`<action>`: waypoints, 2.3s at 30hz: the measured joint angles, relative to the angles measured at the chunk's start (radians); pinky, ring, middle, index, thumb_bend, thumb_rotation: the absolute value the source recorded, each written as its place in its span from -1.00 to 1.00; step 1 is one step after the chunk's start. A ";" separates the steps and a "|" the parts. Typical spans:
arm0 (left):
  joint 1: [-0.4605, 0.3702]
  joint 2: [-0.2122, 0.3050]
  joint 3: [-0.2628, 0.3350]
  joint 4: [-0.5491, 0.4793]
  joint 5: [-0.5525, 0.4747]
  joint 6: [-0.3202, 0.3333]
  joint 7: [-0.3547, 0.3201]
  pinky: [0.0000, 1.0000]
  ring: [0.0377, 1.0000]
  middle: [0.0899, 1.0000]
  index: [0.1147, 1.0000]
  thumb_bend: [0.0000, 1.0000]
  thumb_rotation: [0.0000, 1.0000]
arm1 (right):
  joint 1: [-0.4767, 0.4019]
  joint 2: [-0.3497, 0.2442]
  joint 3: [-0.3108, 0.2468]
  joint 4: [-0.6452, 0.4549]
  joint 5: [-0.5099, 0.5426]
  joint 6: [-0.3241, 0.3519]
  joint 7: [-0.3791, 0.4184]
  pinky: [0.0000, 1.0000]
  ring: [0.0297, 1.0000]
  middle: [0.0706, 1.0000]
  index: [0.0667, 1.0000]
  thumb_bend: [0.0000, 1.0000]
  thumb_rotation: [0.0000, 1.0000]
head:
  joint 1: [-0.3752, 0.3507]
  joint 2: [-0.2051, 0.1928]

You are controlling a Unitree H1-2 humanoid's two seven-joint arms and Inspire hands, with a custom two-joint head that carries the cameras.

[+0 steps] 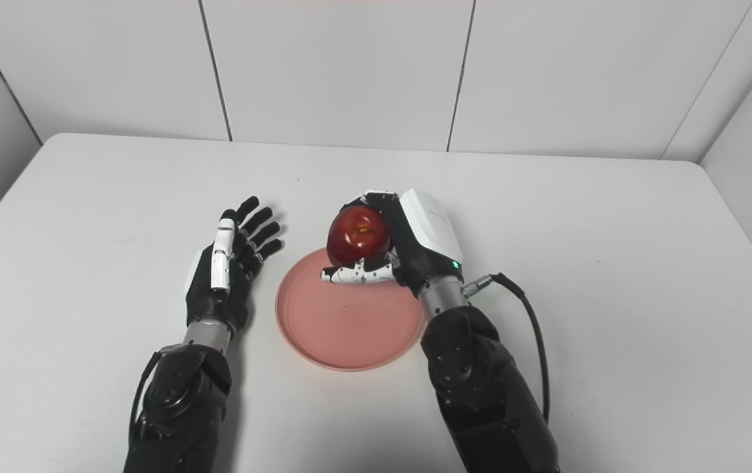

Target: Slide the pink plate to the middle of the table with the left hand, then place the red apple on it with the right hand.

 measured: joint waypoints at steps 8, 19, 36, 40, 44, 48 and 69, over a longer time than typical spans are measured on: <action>-0.003 0.000 0.001 -0.001 0.003 0.007 0.002 0.64 0.68 0.69 0.64 -0.28 1.00 | 0.002 0.011 0.020 0.035 0.002 -0.002 -0.001 -0.38 -0.27 -0.21 -0.03 0.05 -1.00 | 0.012 0.008; -0.007 0.000 0.015 -0.001 0.002 0.008 0.002 0.64 0.68 0.69 0.65 -0.28 1.00 | 0.007 0.016 0.058 0.057 0.001 -0.023 -0.001 -0.46 -0.33 -0.24 -0.01 0.05 -1.00 | 0.014 0.012; -0.009 0.000 0.025 -0.002 -0.001 0.012 0.002 0.66 0.68 0.70 0.66 -0.28 1.00 | 0.048 0.018 0.098 0.072 0.004 -0.024 0.002 -0.51 -0.38 -0.25 0.00 0.04 -1.00 | 0.015 0.021; -0.009 -0.001 0.026 -0.005 -0.001 0.017 0.002 0.65 0.69 0.70 0.66 -0.27 1.00 | 0.053 0.016 0.100 0.081 0.001 -0.042 0.000 -0.50 -0.37 -0.25 0.00 0.04 -1.00 | 0.014 0.021; -0.009 -0.001 0.027 -0.006 -0.001 0.020 0.002 0.65 0.68 0.69 0.65 -0.28 1.00 | 0.053 0.016 0.100 0.081 -0.003 -0.043 0.000 -0.48 -0.33 -0.24 0.00 0.04 -1.00 | 0.011 0.021; -0.009 -0.001 0.027 -0.006 -0.001 0.020 0.002 0.66 0.69 0.70 0.67 -0.28 1.00 | 0.053 0.016 0.100 0.082 -0.004 -0.043 0.000 -0.45 -0.30 -0.22 -0.01 0.05 -1.00 | 0.009 0.021; -0.009 -0.006 0.033 -0.007 -0.002 0.021 0.002 0.66 0.68 0.70 0.67 -0.27 1.00 | 0.056 0.015 0.099 0.077 -0.022 -0.045 0.007 -0.07 0.11 0.23 0.20 0.78 -0.54 | 0.005 0.020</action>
